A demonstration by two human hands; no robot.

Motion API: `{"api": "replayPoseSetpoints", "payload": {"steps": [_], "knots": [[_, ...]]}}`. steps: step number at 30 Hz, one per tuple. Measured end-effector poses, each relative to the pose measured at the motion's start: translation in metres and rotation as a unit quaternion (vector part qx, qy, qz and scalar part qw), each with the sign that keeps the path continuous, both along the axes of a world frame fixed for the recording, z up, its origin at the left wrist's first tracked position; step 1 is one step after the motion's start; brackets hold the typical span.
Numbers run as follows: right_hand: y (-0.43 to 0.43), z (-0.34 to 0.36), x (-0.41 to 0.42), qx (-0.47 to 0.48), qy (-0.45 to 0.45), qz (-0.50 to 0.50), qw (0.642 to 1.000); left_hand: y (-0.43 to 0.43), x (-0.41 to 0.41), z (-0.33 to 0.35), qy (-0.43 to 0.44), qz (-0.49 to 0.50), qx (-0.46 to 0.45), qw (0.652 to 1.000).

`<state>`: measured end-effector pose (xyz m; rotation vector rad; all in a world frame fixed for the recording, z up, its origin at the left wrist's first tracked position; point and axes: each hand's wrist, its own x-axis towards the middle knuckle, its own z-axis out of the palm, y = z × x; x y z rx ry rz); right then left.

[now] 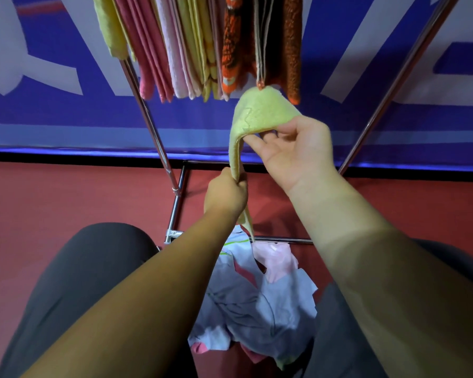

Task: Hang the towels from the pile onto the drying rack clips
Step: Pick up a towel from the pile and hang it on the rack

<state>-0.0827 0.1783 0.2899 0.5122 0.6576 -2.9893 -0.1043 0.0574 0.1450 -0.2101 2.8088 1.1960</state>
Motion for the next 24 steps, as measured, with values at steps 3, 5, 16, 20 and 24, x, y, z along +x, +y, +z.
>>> {"api": "replayPoseSetpoints", "payload": {"steps": [3,5,16,20,24], "knots": [[0.009,-0.003,0.0,0.0,-0.018,-0.027,0.999,-0.007,0.001,0.003,0.003,-0.006,-0.022,1.0],[0.013,-0.009,-0.001,0.003,-0.036,-0.059,0.998,-0.012,0.0,0.005,0.008,0.002,-0.03,1.0],[0.034,-0.031,-0.001,0.055,-0.151,-0.084,0.983,-0.023,0.016,0.059,0.104,0.06,0.086,0.989],[0.032,-0.045,0.006,0.097,-0.194,-0.059,0.974,-0.028,0.017,0.072,0.135,0.065,0.093,0.984],[0.028,-0.06,0.009,0.117,-0.242,-0.022,0.963,-0.028,0.017,0.079,0.158,0.066,0.085,0.982]]}}
